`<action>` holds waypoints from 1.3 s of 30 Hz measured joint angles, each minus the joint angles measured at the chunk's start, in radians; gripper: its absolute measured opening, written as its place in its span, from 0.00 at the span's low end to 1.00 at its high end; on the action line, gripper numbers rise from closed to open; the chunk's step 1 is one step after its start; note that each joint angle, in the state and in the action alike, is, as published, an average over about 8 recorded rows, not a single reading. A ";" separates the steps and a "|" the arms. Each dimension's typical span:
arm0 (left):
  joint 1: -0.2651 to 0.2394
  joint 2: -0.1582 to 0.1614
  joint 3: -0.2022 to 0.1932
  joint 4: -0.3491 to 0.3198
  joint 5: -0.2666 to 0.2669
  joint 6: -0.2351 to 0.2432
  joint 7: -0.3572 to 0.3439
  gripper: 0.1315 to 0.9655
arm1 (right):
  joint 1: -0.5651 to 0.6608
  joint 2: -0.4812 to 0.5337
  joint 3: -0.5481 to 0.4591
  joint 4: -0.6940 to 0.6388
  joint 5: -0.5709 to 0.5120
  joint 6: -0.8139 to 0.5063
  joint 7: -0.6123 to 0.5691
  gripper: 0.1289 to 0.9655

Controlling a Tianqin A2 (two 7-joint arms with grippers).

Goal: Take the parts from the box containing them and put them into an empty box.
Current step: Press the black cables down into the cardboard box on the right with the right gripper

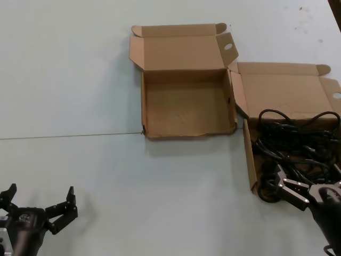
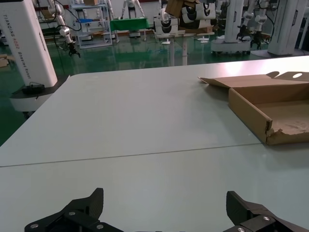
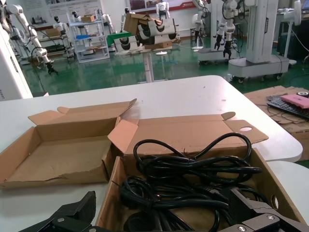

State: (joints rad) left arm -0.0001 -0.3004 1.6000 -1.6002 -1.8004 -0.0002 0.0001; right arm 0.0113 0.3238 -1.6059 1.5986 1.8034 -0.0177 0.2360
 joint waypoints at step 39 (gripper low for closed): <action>0.000 0.000 0.000 0.000 0.000 0.000 0.000 0.21 | 0.035 0.569 -0.222 0.116 0.092 0.041 0.000 1.00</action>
State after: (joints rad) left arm -0.0001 -0.3004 1.6001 -1.6002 -1.8003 -0.0003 0.0000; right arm 0.0468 0.8929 -1.8282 1.7150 1.8956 0.0237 0.2360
